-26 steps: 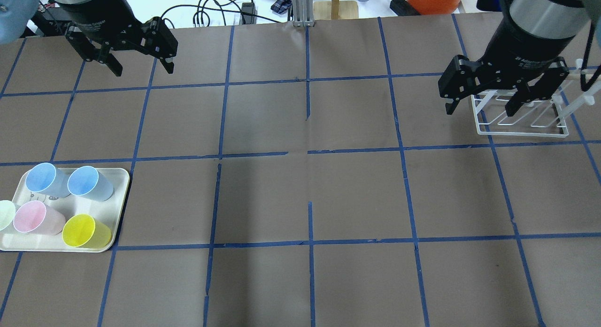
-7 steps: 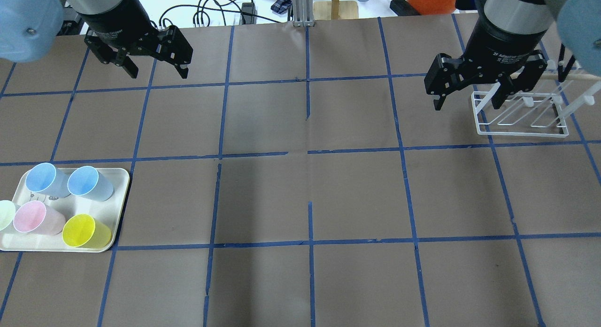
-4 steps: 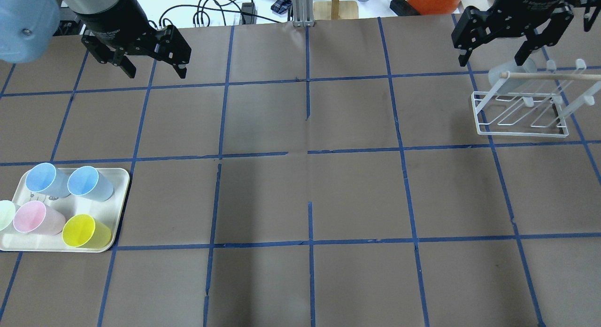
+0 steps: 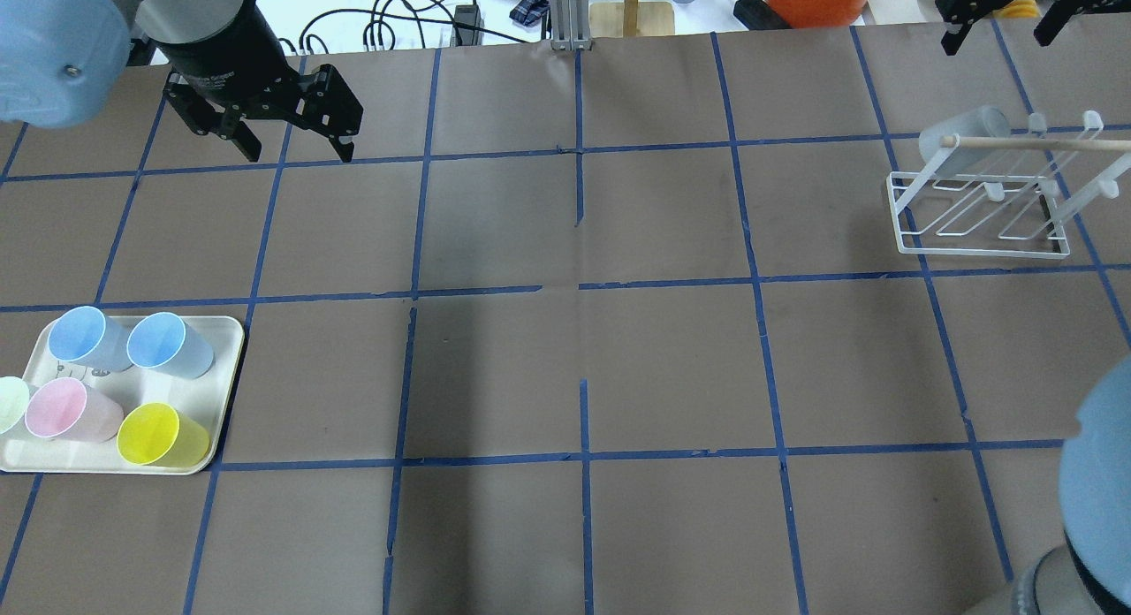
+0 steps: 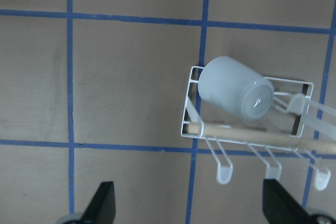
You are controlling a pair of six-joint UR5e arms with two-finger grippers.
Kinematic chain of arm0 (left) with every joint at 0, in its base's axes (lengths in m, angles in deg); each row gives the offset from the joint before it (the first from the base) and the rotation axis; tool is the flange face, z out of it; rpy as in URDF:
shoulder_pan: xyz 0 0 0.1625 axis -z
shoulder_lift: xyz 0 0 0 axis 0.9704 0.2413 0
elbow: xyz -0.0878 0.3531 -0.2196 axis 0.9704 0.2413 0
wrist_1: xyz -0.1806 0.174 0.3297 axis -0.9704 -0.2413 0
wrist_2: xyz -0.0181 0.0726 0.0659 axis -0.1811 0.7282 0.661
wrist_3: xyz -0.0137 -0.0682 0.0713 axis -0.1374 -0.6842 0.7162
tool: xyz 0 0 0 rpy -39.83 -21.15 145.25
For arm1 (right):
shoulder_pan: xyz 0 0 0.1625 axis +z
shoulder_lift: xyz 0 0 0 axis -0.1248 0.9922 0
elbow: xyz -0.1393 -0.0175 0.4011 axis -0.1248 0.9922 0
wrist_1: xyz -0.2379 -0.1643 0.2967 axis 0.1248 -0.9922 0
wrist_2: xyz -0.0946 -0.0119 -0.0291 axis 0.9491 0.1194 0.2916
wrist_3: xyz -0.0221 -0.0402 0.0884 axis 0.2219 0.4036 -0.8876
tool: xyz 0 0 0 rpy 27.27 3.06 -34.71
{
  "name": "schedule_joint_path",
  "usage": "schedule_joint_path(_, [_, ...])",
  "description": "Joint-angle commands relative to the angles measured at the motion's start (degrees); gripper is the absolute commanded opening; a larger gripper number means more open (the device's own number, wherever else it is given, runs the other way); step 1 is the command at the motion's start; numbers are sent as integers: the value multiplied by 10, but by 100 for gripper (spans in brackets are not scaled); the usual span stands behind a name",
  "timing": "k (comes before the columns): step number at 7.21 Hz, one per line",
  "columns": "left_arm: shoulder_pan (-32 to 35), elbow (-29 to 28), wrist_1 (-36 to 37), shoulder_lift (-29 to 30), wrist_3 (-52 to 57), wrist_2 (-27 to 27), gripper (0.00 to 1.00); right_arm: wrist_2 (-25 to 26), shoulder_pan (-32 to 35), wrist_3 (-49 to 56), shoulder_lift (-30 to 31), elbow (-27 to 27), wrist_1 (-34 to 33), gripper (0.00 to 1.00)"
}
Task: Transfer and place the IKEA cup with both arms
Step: 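Lower the right gripper over the white cup on the rack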
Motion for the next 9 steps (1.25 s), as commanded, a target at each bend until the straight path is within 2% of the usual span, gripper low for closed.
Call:
schedule_joint_path(1, [0,1,0,1,-1,-1,100,-1,-21,89,-66,51,-3,100])
schedule_joint_path(4, [5,18,-3,-12,-2,2,100,-1,-42,199,-109,51,-31,100])
schedule_joint_path(8, [5,31,7,-14,-1,0,100,-3,-59,245,-155,49,-39,100])
schedule_joint_path(9, [5,32,7,-14,-1,-1,100,-18,-59,243,-156,49,-40,100])
